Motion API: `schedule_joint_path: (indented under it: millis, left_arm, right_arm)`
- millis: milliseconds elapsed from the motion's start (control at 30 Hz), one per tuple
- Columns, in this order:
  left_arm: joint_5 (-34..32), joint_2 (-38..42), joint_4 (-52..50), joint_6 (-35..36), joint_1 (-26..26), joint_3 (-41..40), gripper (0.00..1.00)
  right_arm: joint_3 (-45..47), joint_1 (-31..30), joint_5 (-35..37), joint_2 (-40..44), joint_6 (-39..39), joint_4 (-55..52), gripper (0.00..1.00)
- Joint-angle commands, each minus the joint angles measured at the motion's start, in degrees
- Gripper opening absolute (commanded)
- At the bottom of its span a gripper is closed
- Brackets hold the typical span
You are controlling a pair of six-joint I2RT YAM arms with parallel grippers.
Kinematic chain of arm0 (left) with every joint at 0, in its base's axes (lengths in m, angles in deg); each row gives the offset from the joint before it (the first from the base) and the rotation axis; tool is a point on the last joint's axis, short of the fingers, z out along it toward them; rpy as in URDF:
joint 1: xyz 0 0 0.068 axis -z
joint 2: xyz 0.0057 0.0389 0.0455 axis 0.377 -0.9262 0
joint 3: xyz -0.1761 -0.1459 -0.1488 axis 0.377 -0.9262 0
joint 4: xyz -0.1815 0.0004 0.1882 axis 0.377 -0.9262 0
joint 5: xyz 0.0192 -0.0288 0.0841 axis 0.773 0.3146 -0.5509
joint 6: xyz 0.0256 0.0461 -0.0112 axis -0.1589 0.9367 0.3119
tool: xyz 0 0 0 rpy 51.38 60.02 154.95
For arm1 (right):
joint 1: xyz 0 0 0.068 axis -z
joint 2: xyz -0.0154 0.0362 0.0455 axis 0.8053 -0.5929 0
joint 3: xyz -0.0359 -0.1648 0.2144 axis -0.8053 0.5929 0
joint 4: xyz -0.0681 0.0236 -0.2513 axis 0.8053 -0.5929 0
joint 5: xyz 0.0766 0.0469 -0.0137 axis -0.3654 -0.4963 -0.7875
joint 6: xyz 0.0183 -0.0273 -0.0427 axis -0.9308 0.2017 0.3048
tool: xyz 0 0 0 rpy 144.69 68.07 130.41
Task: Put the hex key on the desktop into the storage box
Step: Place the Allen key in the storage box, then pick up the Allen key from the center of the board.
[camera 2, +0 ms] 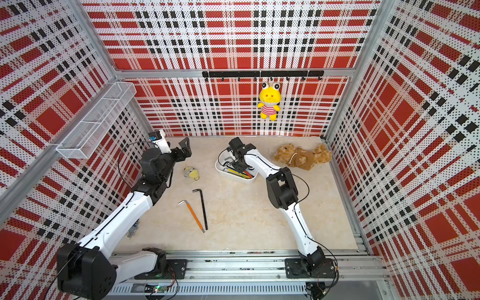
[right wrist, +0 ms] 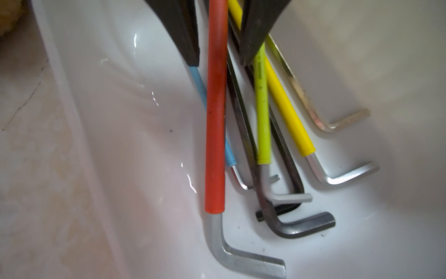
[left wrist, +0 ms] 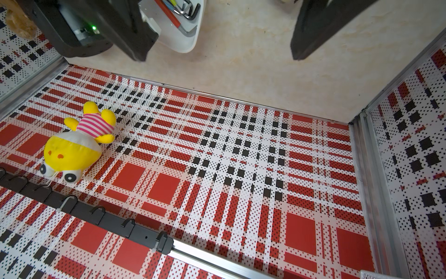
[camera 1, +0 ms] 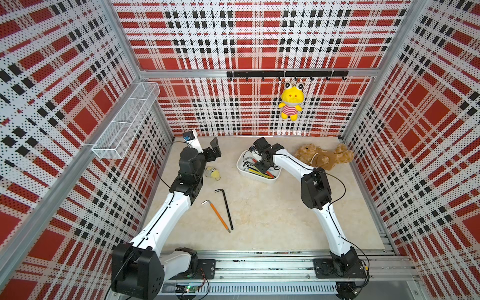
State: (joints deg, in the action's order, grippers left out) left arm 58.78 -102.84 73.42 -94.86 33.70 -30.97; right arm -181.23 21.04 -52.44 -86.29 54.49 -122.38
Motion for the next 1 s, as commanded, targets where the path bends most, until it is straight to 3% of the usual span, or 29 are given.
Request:
schedule_joint_path:
  millis: [0,133,333,633,833,967]
  left_arm:
    - [-0.13,-0.25,0.12,1.09,-0.20,0.78,0.99]
    - [-0.14,-0.38,0.07,1.09,-0.21,0.90,0.99]
    - [0.02,-1.03,0.20,0.51,-0.61,0.98,0.99]
    - [1.51,-1.87,0.61,-0.75,-2.57,1.25,0.99]
    - [2.16,-2.22,0.82,-1.52,-2.81,1.32,0.99]
    - [2.42,-2.15,0.86,-2.14,-2.85,1.42,0.99]
  right_arm:
    - [-0.48,0.43,1.69,0.94,-0.73,0.27,0.38]
    - [0.48,0.27,2.22,4.32,-2.17,0.68,0.40]
    - [10.39,-1.56,1.32,14.78,-6.79,6.59,0.46]
    - [25.54,-12.77,5.82,26.99,-14.30,10.30,0.54]
    - [28.49,-20.13,4.22,26.09,-23.41,11.48,0.61]
    - [26.59,-22.66,-1.26,22.29,-30.64,12.52,0.62]
